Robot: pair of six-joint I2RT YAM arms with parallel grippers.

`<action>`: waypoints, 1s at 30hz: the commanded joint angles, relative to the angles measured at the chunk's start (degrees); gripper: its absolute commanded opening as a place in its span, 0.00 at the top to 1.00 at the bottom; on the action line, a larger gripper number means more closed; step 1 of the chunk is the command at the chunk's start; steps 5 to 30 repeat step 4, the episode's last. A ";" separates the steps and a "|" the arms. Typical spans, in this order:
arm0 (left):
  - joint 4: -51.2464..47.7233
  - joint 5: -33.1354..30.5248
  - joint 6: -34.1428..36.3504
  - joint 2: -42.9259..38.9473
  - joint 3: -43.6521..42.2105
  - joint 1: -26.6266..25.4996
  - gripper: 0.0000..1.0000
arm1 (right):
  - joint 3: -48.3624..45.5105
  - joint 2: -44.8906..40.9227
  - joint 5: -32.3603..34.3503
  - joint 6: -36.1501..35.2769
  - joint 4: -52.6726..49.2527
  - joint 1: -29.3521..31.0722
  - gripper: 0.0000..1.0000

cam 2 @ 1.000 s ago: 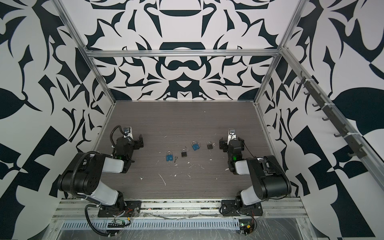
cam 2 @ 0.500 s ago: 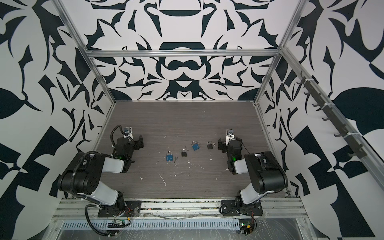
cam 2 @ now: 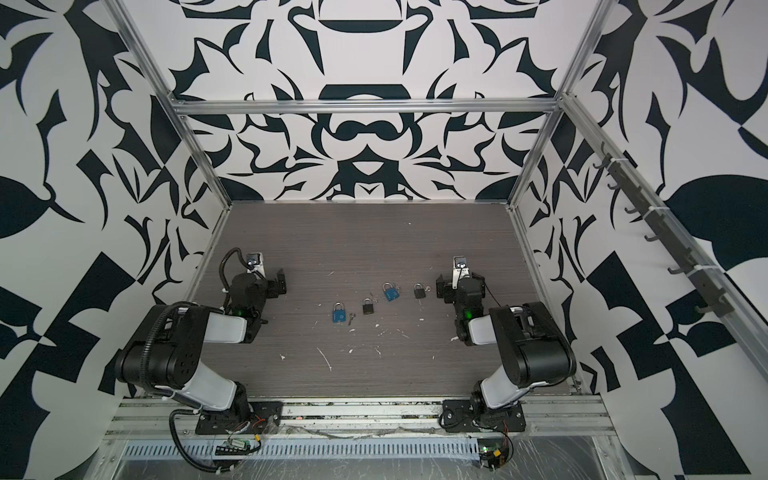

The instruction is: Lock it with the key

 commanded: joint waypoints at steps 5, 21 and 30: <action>1.04 2.47 -1.18 -0.43 -0.57 0.72 0.01 | 1.14 -0.31 -0.04 0.63 0.95 -0.28 0.00; 1.04 2.47 -1.18 -0.43 -0.57 0.72 0.01 | 1.14 -0.31 -0.04 0.63 0.95 -0.28 0.00; 1.04 2.47 -1.18 -0.43 -0.57 0.72 0.01 | 1.14 -0.31 -0.04 0.63 0.95 -0.28 0.00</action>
